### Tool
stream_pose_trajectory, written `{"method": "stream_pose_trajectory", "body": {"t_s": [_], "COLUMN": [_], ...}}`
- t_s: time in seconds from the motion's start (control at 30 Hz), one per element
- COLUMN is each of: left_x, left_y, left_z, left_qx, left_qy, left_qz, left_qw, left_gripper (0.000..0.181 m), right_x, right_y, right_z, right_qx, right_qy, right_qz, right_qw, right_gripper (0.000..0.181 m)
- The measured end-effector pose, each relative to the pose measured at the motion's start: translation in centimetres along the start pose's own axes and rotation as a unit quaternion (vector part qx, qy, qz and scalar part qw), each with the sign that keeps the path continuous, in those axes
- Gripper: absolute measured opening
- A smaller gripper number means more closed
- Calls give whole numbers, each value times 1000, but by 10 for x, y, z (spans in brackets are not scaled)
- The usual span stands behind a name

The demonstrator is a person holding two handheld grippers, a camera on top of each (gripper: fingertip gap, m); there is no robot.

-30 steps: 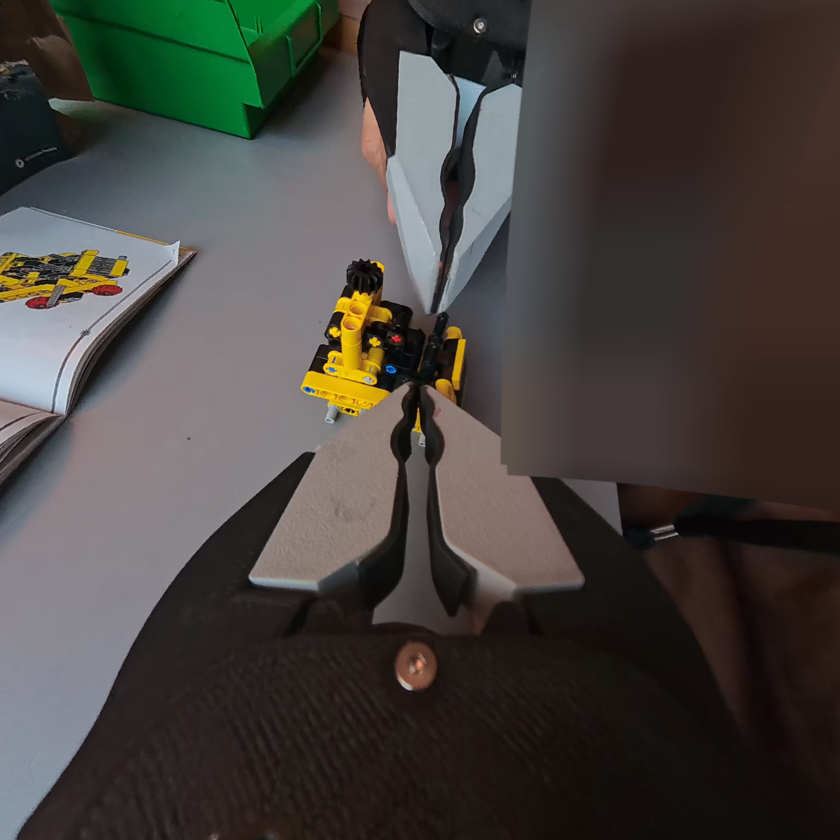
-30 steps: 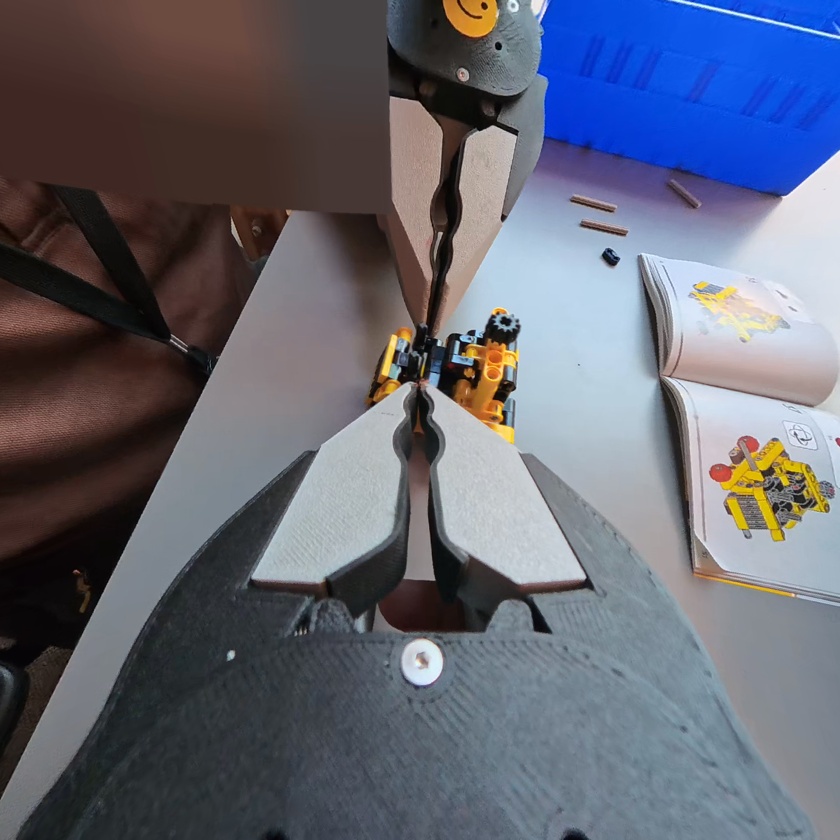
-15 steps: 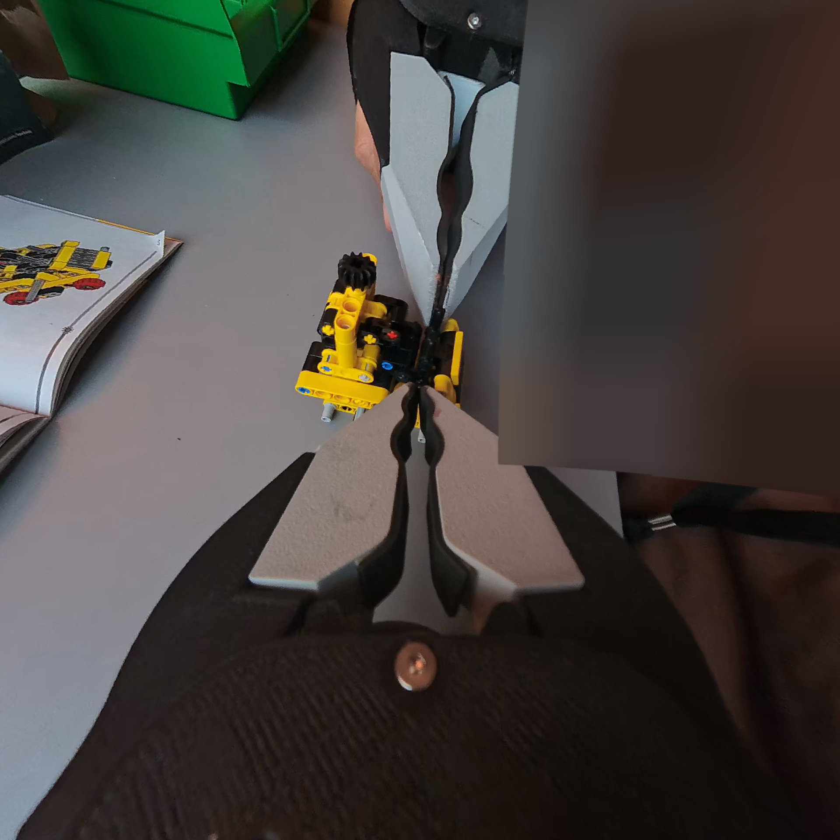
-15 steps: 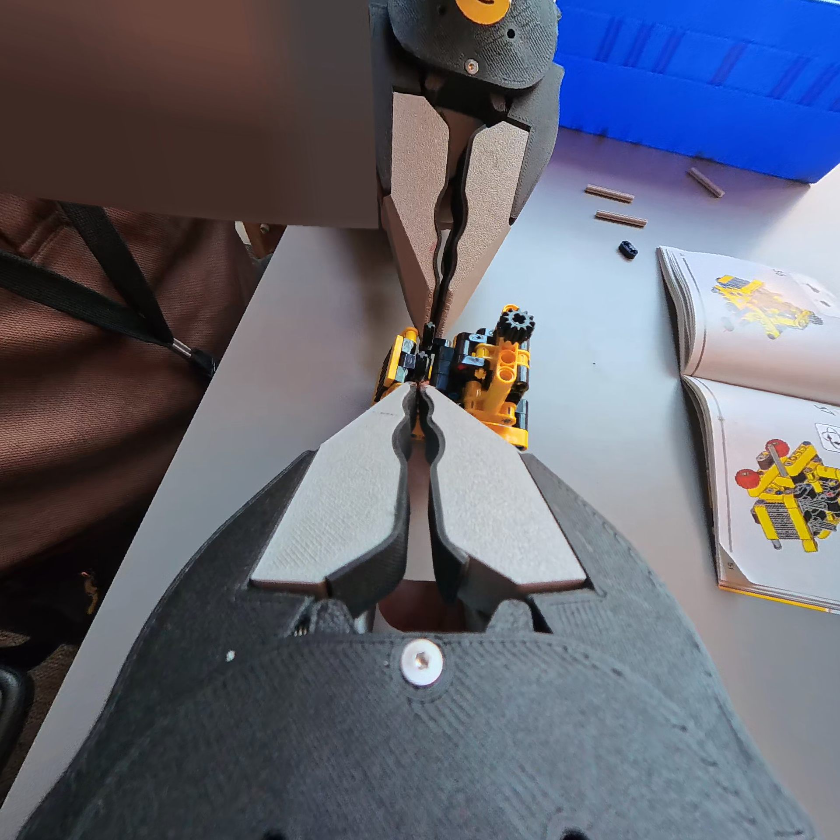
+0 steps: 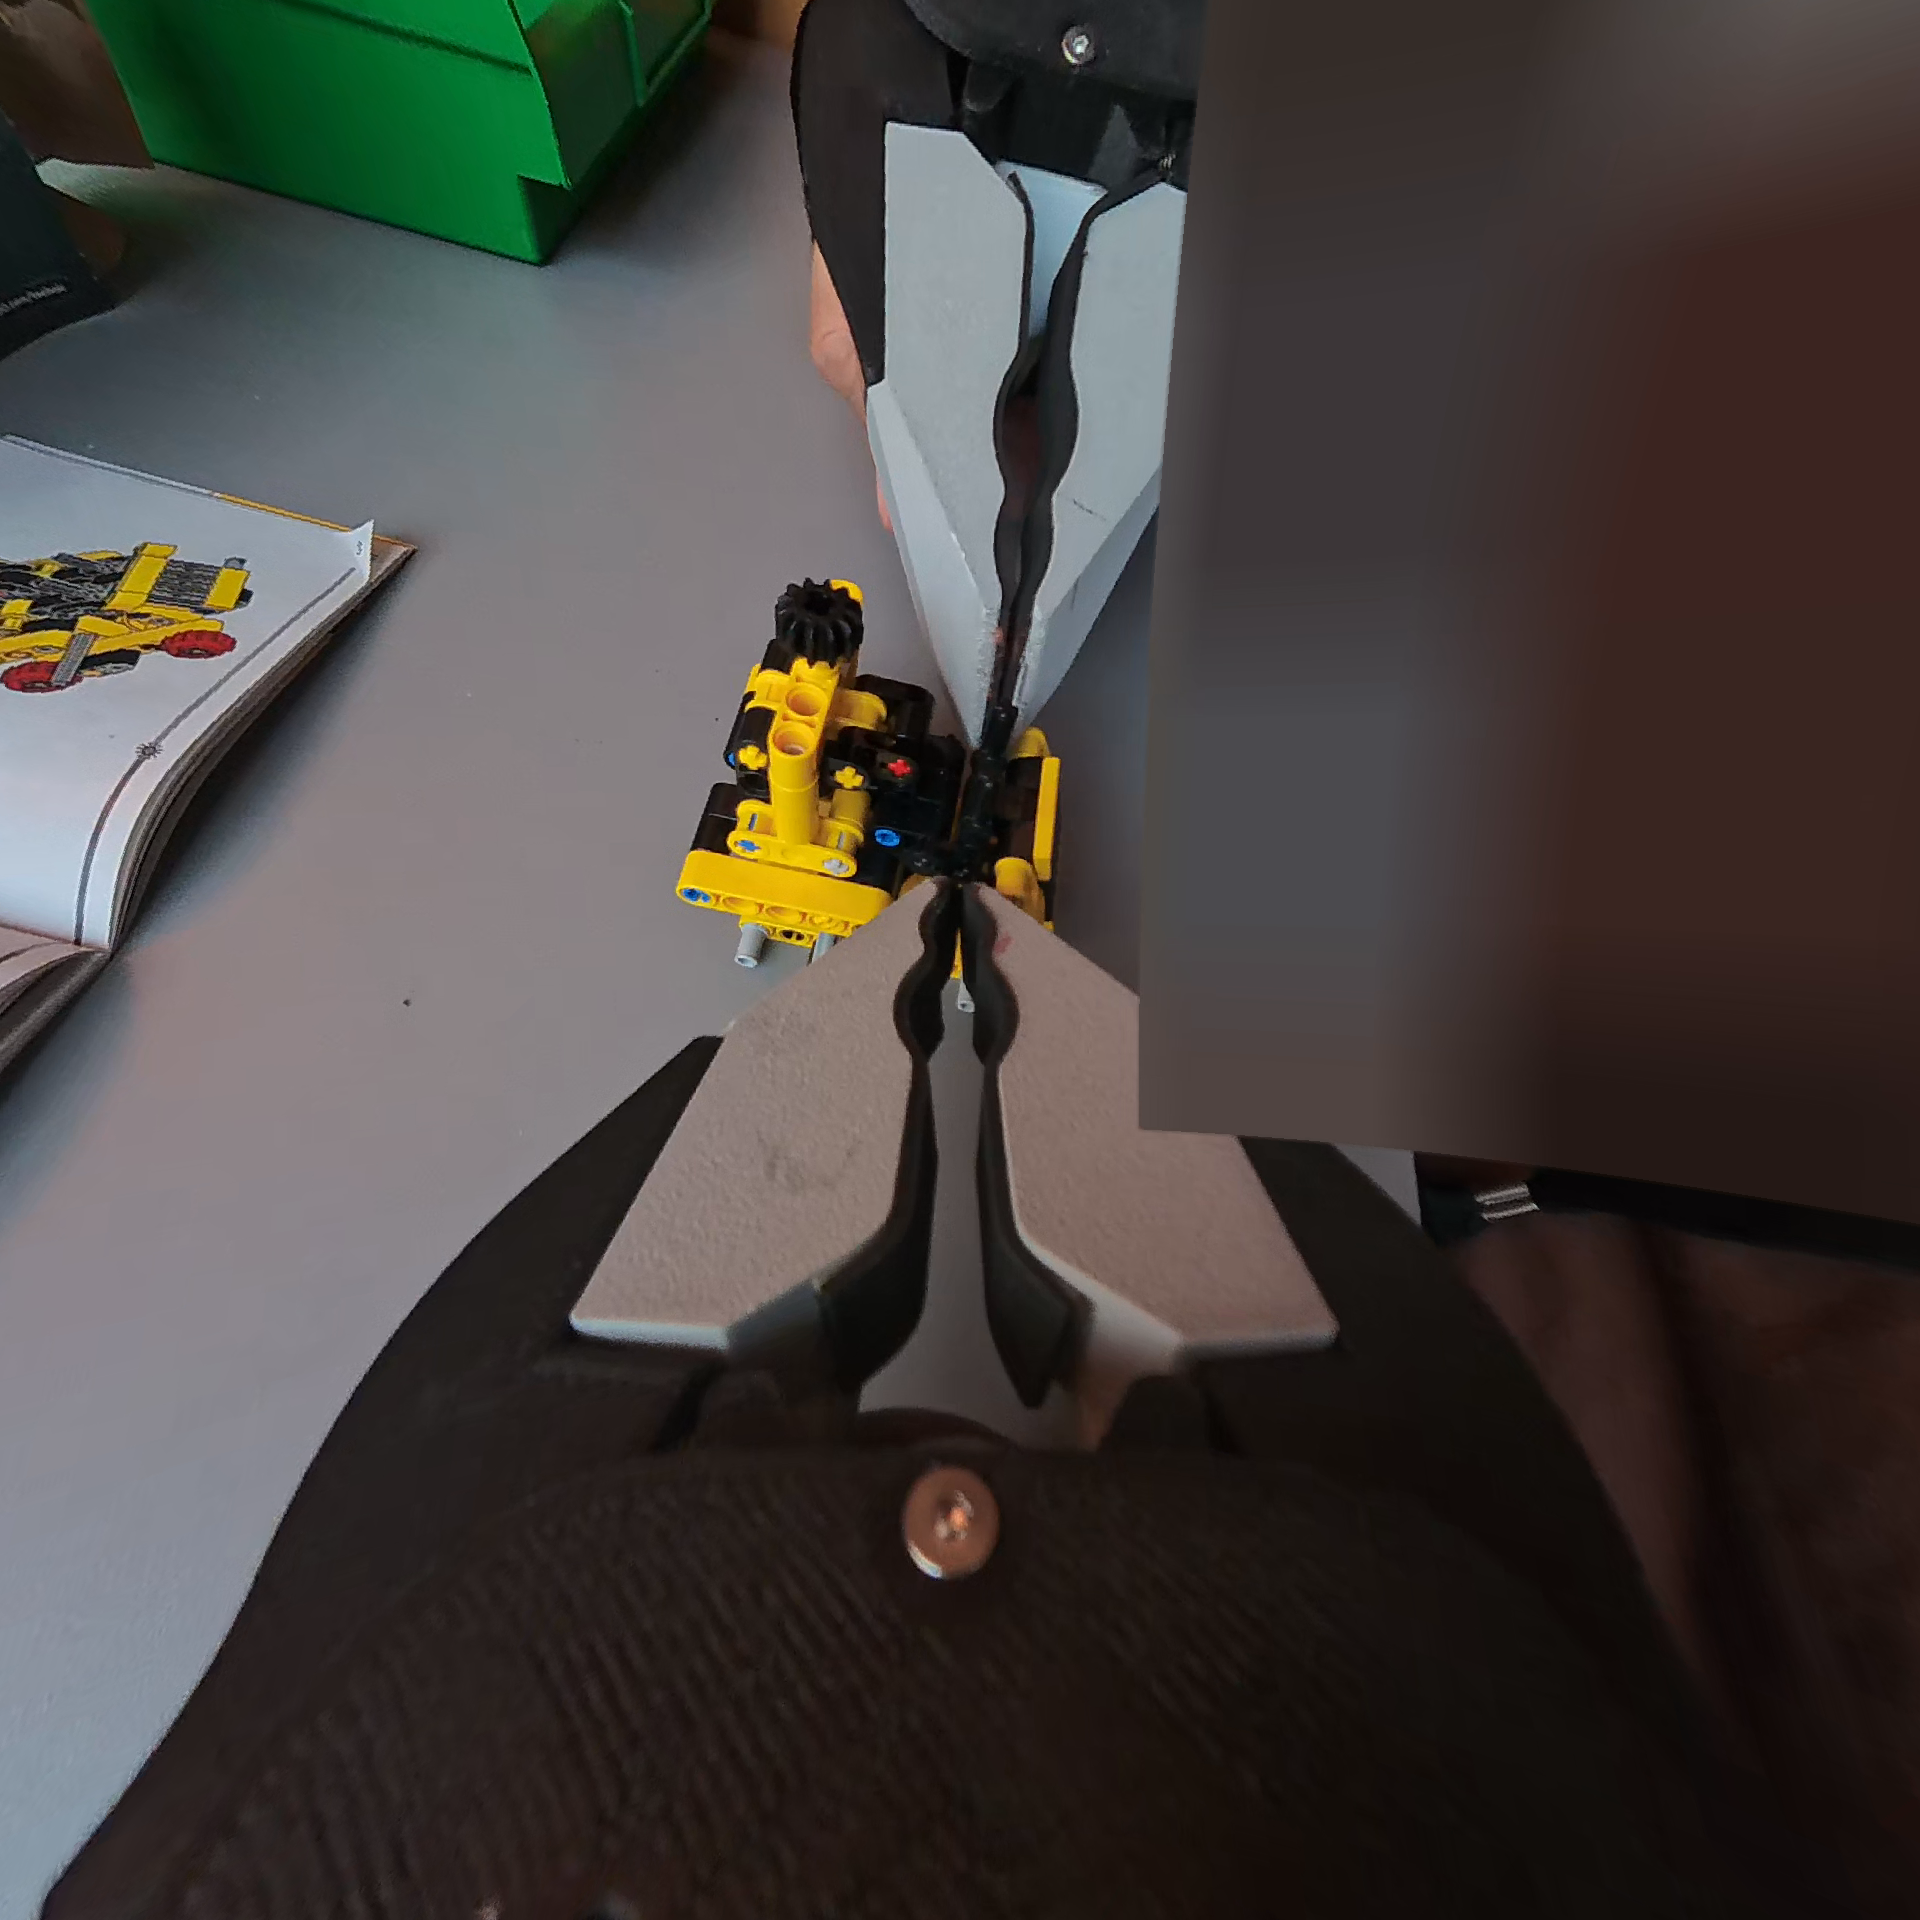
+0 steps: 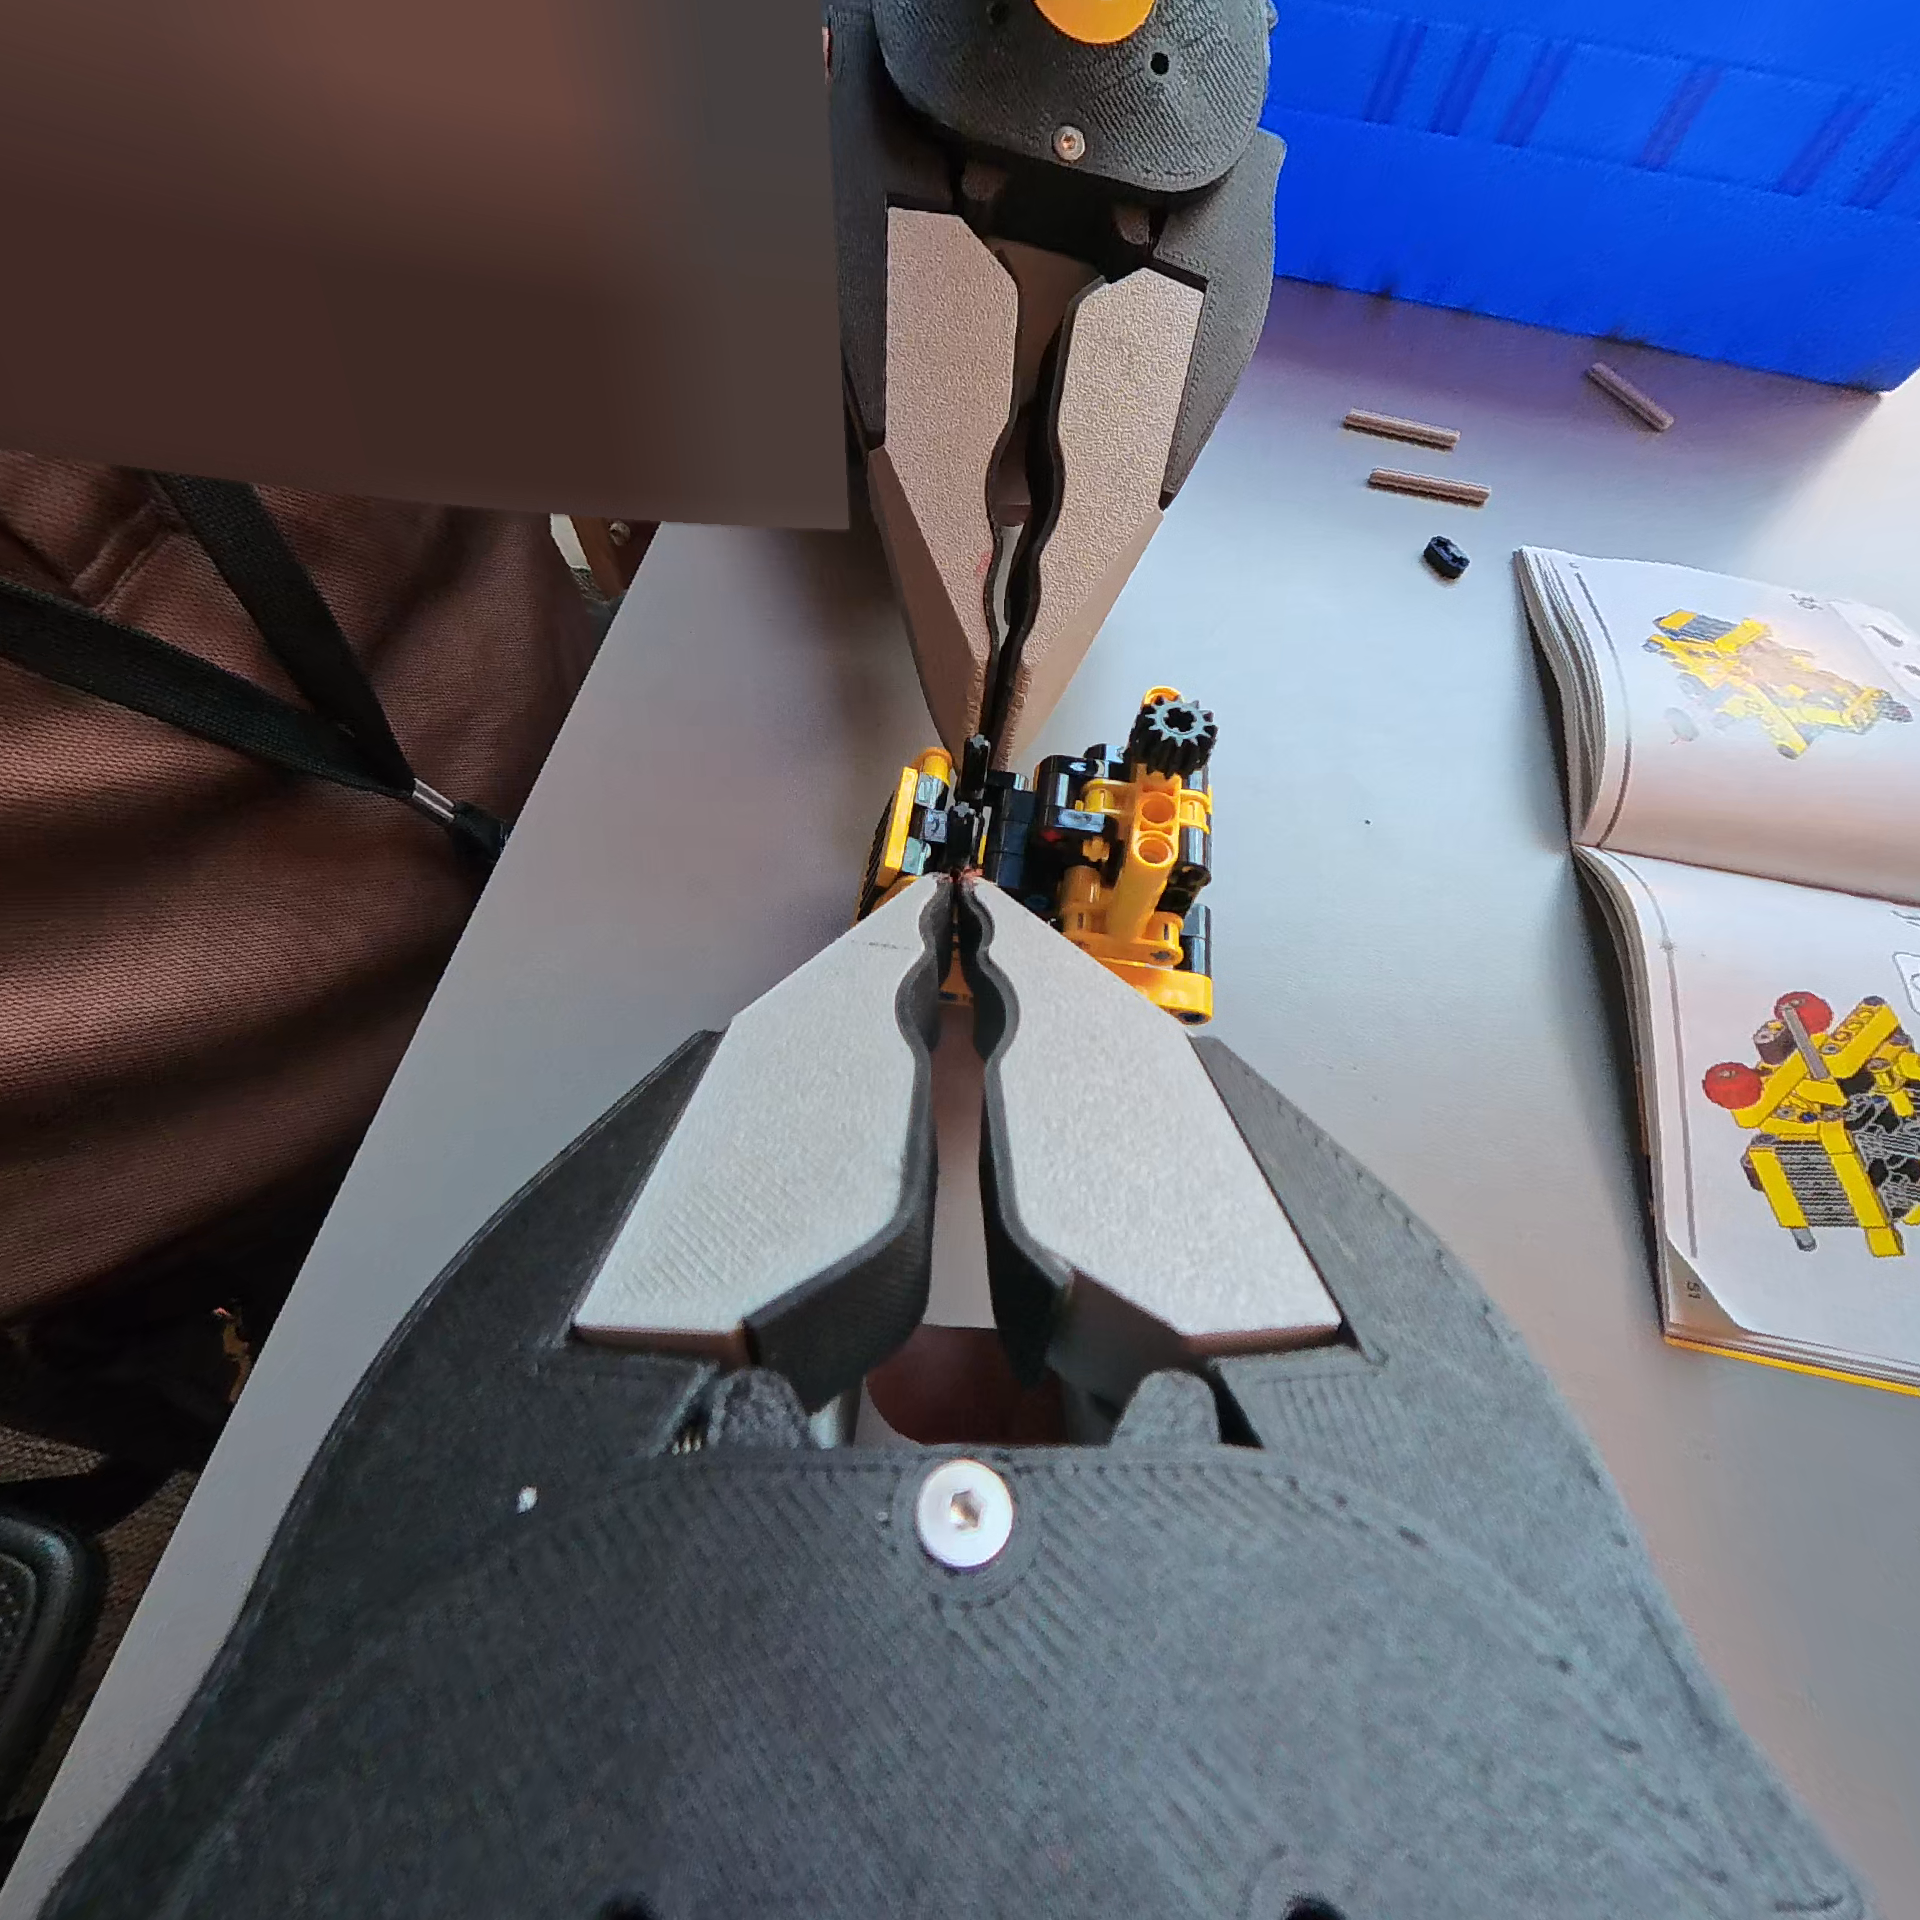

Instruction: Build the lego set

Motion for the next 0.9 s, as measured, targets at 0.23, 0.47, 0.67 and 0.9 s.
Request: {"method": "stream_pose_trajectory", "body": {"t_s": [0.23,0.47,0.67,0.9], "left_x": [0,-1,-1,0], "left_y": [0,-1,-1,-1], "left_z": [0,1,1,1], "left_qx": [3,6,5,4], "left_qy": [0,-3,0,2], "left_qz": [4,8,7,7], "left_qw": [1000,1000,1000,1000], "left_gripper": [0,0,0,0], "right_x": [0,0,0,0], "right_y": [0,0,0,0], "right_z": [0,0,-1,-1], "right_qx": [1,0,-1,-2], "right_qy": [1,-1,-3,-3], "right_qz": [-1,1,3,3], "right_qw": [1000,1000,1000,1000], "right_gripper": [0,0,0,0]}}
Point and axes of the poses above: each gripper's, where its closed fingertips meet, y back along the fingers, z out of its top, x = y × z across the jaws, the point moved 6 cm from there along y, back along the fingers
